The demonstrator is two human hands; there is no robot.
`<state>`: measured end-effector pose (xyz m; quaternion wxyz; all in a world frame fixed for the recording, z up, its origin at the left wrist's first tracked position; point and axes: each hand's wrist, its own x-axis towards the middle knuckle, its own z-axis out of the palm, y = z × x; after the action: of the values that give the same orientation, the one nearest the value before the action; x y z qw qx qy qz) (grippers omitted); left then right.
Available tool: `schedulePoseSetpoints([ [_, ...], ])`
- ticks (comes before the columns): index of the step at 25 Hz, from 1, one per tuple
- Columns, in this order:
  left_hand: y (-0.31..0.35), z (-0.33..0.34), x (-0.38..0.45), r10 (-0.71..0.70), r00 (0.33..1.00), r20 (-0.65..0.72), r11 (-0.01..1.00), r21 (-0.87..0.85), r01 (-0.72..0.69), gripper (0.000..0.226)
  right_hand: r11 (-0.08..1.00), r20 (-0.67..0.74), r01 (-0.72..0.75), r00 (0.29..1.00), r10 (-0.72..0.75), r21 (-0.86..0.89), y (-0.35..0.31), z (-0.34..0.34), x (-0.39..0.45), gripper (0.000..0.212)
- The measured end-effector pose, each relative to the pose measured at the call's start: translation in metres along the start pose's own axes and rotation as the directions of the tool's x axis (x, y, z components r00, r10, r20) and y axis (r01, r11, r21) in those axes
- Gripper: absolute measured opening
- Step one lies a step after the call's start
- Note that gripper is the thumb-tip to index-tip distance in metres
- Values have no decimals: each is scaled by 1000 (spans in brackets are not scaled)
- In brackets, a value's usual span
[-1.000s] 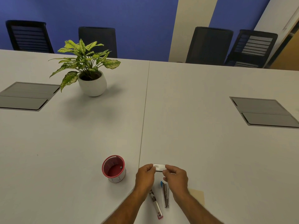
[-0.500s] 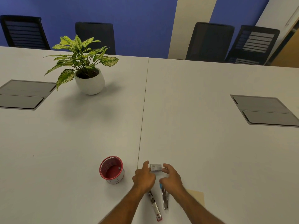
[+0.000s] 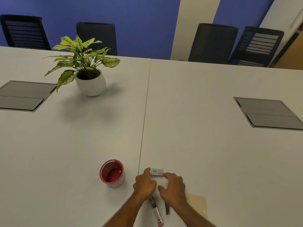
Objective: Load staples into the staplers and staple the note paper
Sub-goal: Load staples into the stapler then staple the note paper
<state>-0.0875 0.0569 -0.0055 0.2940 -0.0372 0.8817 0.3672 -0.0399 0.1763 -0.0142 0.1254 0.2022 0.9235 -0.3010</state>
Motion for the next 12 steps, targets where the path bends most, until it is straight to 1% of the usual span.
schedulePoseSetpoints([
  [1,-4,-1,-1,3,1000,-20,996,-86,-4,58,999,-5,43,999,-43,-10,0,3,-6,48],
  [3,-16,-3,-1,-15,996,-87,968,-253,-8,54,994,65,89,994,-85,-67,-1,13,-19,46],
  [5,-28,-5,-2,-63,986,-156,932,-362,2,48,978,144,104,986,-78,-181,-3,24,-26,49],
  [6,-34,-7,-2,-95,981,-171,907,-420,15,45,967,175,105,982,-65,-234,-4,28,-28,48],
  [9,-46,-9,-3,-201,971,-126,788,-610,84,41,948,243,85,970,-8,-307,-6,36,-29,36],
  [12,-54,-6,-5,-256,964,-77,691,-712,126,37,933,258,92,966,1,-347,-6,39,-31,24],
])
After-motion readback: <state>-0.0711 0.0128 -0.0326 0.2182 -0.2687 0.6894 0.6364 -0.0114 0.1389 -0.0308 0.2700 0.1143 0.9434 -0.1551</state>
